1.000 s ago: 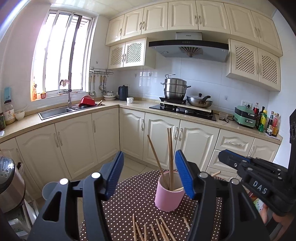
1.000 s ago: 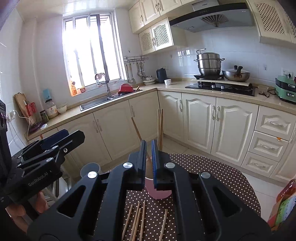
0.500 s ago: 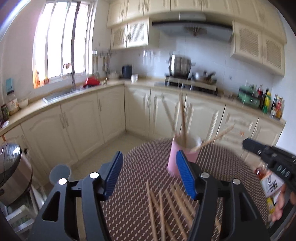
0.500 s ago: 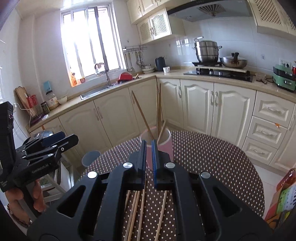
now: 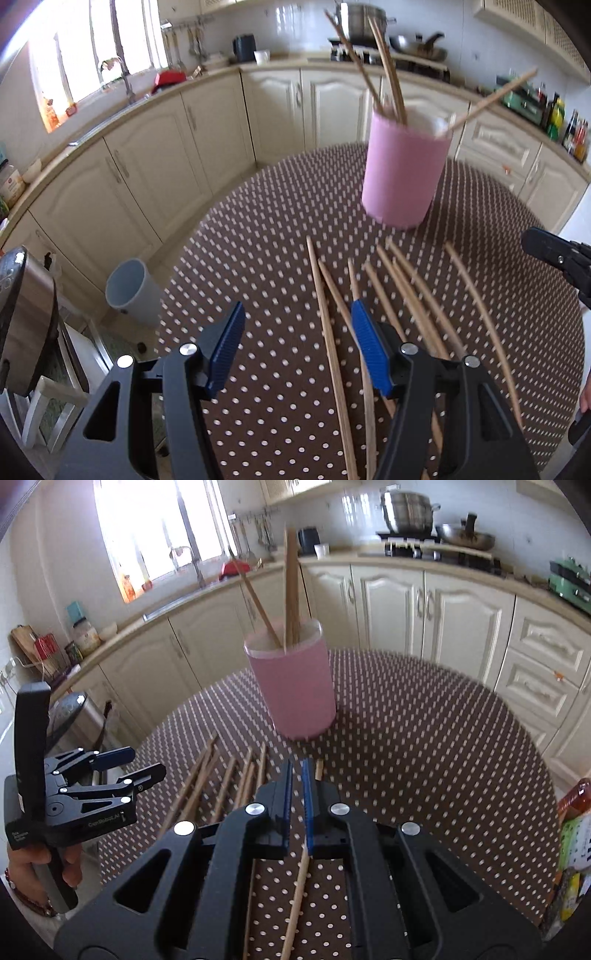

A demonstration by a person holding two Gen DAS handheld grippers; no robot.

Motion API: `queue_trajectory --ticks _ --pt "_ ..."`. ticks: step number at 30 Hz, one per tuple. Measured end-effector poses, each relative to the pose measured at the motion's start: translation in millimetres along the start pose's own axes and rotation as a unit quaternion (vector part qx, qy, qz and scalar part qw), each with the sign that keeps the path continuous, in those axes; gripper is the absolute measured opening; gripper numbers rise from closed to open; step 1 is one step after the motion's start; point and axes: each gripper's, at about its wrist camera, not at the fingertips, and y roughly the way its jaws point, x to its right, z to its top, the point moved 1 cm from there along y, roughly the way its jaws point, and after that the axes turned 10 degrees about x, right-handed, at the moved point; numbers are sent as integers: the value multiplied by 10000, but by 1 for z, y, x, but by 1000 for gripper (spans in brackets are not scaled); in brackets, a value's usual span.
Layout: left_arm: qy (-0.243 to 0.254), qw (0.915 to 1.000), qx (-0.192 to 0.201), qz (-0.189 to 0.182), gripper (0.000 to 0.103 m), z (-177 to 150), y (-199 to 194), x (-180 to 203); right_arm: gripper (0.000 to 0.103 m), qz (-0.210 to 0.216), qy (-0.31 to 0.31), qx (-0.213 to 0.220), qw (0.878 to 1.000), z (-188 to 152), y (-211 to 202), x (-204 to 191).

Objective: Organize utensils
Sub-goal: 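Grasp a chopstick from the pile with the left tool while the right tool grasps one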

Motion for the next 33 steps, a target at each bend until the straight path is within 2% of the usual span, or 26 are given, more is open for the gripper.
queue_trajectory --ticks 7,12,14,18,25,27,31,33 --pt "100 9995 -296 59 60 -16 24 4 7 -49 10 -527 9986 -24 31 5" --pt "22 9990 -445 100 60 -19 41 -2 7 -185 -44 -783 9967 -28 50 7" --pt "-11 9990 -446 95 60 -16 47 -3 7 -195 -32 -848 9962 -30 55 9" --pt "-53 9989 -464 67 60 -8 57 -5 18 -183 -33 -923 9956 -31 63 9" --pt "-153 9987 -487 7 59 13 79 -13 18 -266 -249 -991 9944 -26 80 2" --pt "-156 9988 -468 -63 47 16 82 -13 18 -315 -383 -1014 9936 -26 84 -3" --pt "-91 9988 -458 -139 32 23 86 -6 18 -365 -511 -1052 9925 -24 93 -10" --pt "-113 9988 -455 -159 21 25 88 -5 18 -360 -520 -1056 9924 -22 97 -11"
